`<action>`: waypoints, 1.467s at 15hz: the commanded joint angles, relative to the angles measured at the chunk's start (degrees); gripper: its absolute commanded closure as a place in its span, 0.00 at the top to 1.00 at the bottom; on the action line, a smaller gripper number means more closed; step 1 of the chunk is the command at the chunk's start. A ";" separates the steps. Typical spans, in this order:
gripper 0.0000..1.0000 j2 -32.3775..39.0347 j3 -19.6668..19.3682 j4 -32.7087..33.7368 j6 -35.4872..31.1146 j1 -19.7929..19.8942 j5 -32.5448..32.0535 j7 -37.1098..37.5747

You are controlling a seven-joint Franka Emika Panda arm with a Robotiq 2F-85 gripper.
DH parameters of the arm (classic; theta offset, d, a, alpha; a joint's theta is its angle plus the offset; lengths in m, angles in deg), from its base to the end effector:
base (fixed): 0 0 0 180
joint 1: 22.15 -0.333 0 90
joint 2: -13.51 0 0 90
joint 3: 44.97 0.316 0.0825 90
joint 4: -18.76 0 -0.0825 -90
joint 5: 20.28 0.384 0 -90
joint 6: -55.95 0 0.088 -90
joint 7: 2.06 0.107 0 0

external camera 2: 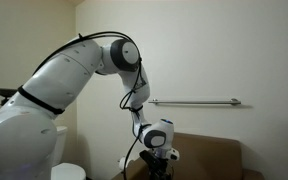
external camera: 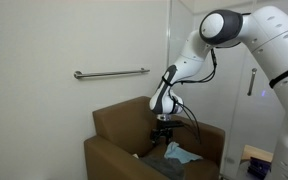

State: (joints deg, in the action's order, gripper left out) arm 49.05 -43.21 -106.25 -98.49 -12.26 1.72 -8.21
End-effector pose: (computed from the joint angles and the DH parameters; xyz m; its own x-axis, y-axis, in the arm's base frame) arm 0.5234 -0.0860 0.0909 0.9199 -0.3740 -0.1182 -0.3891 -0.9081 -0.1549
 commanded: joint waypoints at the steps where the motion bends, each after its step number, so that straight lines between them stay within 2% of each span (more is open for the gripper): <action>1: 1.00 1.14 0.71 1.20 0.22 1.08 -1.24 0.88; 5: 1.00 2.09 0.72 2.08 0.44 1.19 -1.26 0.89; 11: 1.00 15.97 -1.76 19.51 3.97 -0.99 -5.53 5.28; 13: 1.00 20.94 -1.88 26.61 8.60 -0.72 -7.24 5.93; 19: 1.00 36.67 -1.53 48.85 28.90 0.47 -8.74 5.75; 22: 1.00 43.65 -2.03 57.49 37.09 0.25 -8.59 7.36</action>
State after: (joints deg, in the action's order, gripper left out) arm 85.79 -45.19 -58.23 -68.64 -12.44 -5.36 -3.90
